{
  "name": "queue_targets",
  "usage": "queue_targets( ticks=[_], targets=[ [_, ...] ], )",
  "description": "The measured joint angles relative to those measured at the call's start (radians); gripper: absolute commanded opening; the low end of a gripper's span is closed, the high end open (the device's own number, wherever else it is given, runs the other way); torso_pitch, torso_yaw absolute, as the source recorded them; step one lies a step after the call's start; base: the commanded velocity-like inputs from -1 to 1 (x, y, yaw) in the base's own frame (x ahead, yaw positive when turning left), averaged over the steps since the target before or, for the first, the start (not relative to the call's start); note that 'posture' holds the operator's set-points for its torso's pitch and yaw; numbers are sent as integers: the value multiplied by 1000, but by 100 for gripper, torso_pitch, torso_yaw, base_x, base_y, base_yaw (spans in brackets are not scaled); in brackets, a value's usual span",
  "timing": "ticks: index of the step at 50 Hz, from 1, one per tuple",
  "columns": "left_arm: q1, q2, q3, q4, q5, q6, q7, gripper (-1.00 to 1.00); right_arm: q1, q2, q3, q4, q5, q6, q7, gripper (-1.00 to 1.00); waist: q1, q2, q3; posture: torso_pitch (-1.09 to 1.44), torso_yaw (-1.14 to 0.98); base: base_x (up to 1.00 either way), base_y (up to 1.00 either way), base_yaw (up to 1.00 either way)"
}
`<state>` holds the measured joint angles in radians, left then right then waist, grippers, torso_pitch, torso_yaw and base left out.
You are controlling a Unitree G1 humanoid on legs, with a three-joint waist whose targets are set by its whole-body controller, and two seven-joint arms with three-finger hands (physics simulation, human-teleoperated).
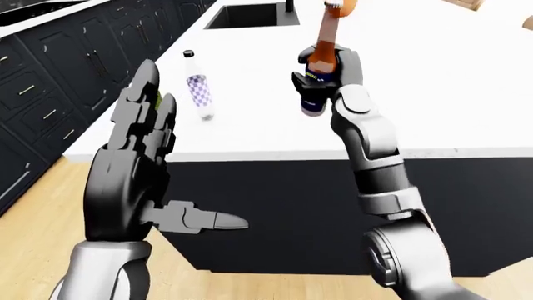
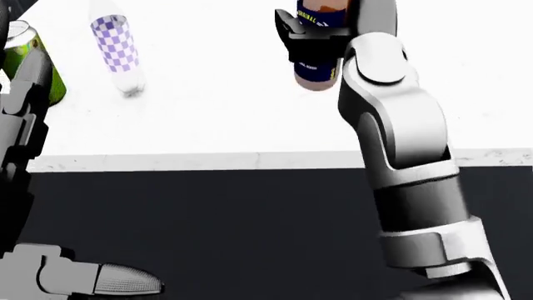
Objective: Move the drinks to the dining counter.
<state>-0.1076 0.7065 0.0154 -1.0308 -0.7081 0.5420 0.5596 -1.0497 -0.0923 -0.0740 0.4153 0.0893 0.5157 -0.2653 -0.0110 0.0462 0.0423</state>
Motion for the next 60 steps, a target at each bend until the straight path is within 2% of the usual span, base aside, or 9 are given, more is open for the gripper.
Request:
queue_targets(
  ticks=[8,16,37,38,40,45,50,52,60],
  targets=[
    [41,-24,43,2,8,-1,-41,100,-126,0,-16,426,10,-285,-42,-100,4,1,-6,0,0,0,0,0],
    [101,-41,87,3,15,-37,-80,100,-177,25,-17,654,20,-472,-93,-100,10,1,-15,0,0,0,0,0],
    [83,-77,56,5,65,-7,-110,100,-179,23,-37,803,17,-575,-107,-98,16,-6,-23,0,0,0,0,0],
    [81,-77,54,5,65,-7,-109,100,-178,23,-37,804,15,-575,-107,-95,16,-6,-23,0,0,0,0,0],
    [80,-82,53,4,66,-6,-108,100,-178,23,-36,807,11,-576,-107,-58,16,-6,-23,0,0,0,0,0],
    [80,-90,53,5,73,-1,-114,100,-172,23,-37,809,3,-581,-106,-33,15,-7,-23,0,0,0,0,0],
    [90,-93,52,5,79,-6,-117,100,-165,26,-36,800,1,-577,-103,33,14,-8,-22,0,0,0,0,0],
    [99,-97,56,5,82,-11,-122,100,-159,25,-36,801,0,-582,-100,87,14,-8,-22,0,0,0,0,0],
    [100,-102,54,6,92,-14,-129,100,-146,18,-42,815,0,-587,-98,83,13,-8,-21,0,0,0,0,0]
  ],
)
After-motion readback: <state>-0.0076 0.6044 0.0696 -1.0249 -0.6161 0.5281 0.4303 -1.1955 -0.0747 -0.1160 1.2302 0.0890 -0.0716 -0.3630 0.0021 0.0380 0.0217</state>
